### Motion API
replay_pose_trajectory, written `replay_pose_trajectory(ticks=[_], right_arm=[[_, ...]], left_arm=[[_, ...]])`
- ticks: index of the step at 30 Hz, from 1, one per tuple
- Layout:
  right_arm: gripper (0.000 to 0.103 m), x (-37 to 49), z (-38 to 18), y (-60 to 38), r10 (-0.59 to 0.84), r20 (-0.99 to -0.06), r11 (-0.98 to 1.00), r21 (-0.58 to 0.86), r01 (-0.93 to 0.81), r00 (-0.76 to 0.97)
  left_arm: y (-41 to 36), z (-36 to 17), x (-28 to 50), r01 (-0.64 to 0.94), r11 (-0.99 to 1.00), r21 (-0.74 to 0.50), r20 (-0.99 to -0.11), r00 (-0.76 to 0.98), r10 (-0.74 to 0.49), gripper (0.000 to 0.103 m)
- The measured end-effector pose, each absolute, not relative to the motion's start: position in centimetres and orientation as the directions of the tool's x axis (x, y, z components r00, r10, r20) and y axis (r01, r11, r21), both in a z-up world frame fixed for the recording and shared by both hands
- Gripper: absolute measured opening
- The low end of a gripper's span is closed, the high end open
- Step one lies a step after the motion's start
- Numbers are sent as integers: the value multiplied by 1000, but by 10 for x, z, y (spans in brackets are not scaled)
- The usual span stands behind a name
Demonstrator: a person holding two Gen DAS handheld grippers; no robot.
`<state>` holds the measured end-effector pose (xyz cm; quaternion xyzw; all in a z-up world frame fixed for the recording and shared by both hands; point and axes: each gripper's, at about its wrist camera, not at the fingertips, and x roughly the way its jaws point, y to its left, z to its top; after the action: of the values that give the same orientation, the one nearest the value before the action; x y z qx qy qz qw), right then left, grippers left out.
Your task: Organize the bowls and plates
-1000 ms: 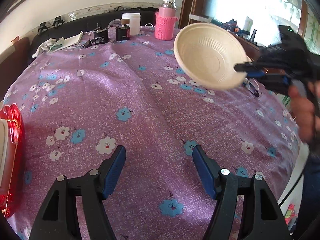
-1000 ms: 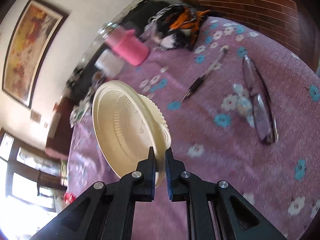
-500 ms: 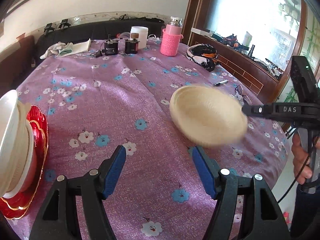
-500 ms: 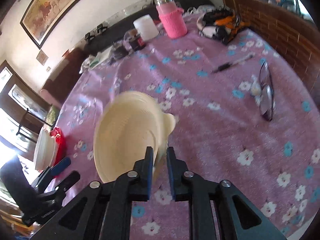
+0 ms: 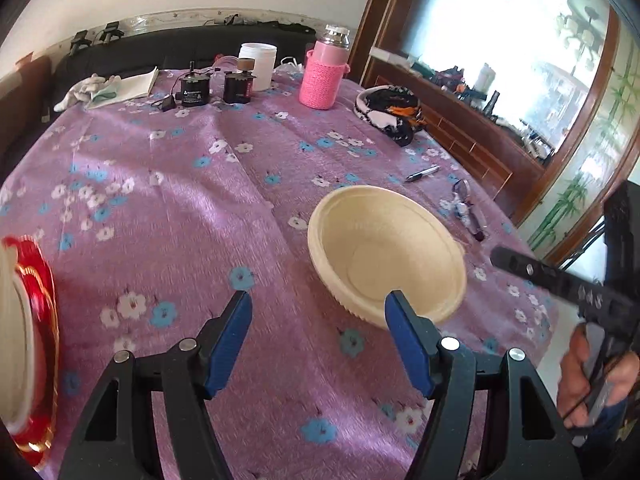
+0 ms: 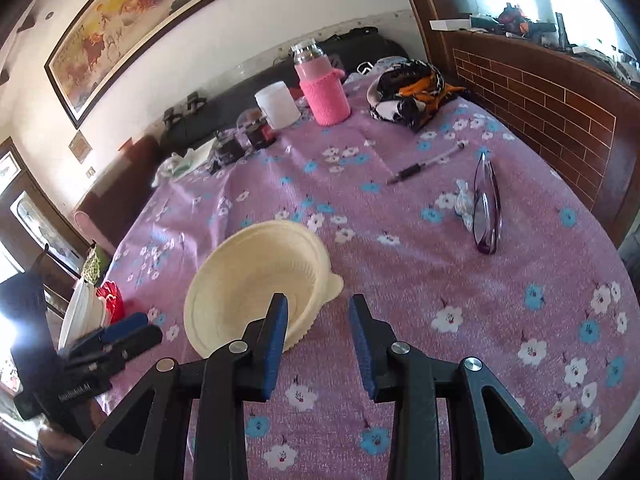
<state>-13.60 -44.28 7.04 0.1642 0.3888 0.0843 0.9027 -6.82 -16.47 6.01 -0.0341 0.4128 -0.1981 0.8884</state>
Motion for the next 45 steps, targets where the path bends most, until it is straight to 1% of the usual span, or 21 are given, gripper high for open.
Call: replay_pose_trajectory(ticks=[3, 6, 13, 14, 15, 16, 17, 19, 20, 21, 23, 24, 25, 26, 31, 32, 33, 34, 35, 36, 45], right_arm=[[34, -135, 66, -439, 279, -694, 936, 351, -27, 664], [34, -133, 62, -439, 285, -711, 931, 366, -8, 643], [34, -133, 58, -442, 294, -718, 918, 396, 24, 631], [34, -132, 58, -442, 296, -720, 916, 401, 29, 628], [34, -132, 57, -442, 300, -719, 913, 406, 29, 627], [34, -131, 56, -442, 303, -721, 911, 411, 32, 623], [34, -130, 55, -442, 306, -724, 908, 418, 40, 619], [34, -127, 52, -443, 324, -726, 897, 440, 48, 606], [34, -126, 50, -443, 331, -726, 893, 448, 48, 603], [34, -126, 49, -442, 335, -726, 891, 452, 49, 600], [34, -125, 49, -441, 341, -725, 888, 458, 48, 598], [34, -125, 49, -440, 346, -724, 886, 462, 46, 596], [34, -124, 49, -439, 350, -724, 884, 464, 44, 594], [34, -123, 48, -438, 352, -724, 884, 465, 43, 593], [34, -119, 43, -435, 361, -732, 879, 473, 50, 577], [34, -118, 41, -435, 369, -732, 875, 481, 52, 572], [31, -117, 40, -435, 373, -731, 871, 488, 55, 571], [23, -117, 39, -435, 375, -731, 870, 490, 56, 571], [20, -116, 39, -435, 375, -732, 869, 491, 57, 569], [19, -116, 38, -434, 376, -733, 869, 491, 58, 567], [16, -123, 48, -432, 370, -718, 874, 484, 40, 590]], left_arm=[[-171, 65, -58, 341, 915, -216, -727, 569, -383, 68], [-177, 64, -47, 338, 922, -191, -746, 560, -360, 68], [-185, 55, -29, 317, 931, -179, -778, 534, -332, 68], [-185, 54, -27, 315, 930, -189, -779, 528, -337, 65], [-186, 53, -26, 317, 929, -191, -782, 523, -339, 59], [-188, 51, -25, 321, 928, -187, -786, 518, -337, 46], [-191, 49, -24, 326, 929, -172, -793, 514, -327, 38], [-194, 45, -23, 337, 927, -167, -800, 503, -327, 35], [-195, 43, -22, 337, 926, -172, -803, 497, -330, 30], [-195, 42, -21, 335, 926, -173, -805, 494, -329, 29], [-197, 40, -20, 341, 924, -174, -805, 491, -333, 30], [-197, 40, -18, 339, 924, -177, -802, 494, -335, 33], [-197, 40, -17, 338, 924, -180, -802, 493, -337, 43], [-197, 39, -17, 341, 921, -190, -800, 490, -346, 45], [-200, 38, -14, 339, 923, -183, -798, 497, -341, 45], [-201, 37, -14, 337, 926, -172, -800, 501, -331, 44], [-202, 35, -14, 341, 927, -157, -801, 506, -321, 40], [-203, 33, -14, 344, 927, -148, -803, 506, -316, 29], [-204, 32, -15, 347, 926, -145, -805, 503, -314, 23], [-206, 30, -16, 355, 923, -145, -804, 501, -319, 20], [-211, 40, -39, 357, 933, -38, -770, 585, -255, 20]])
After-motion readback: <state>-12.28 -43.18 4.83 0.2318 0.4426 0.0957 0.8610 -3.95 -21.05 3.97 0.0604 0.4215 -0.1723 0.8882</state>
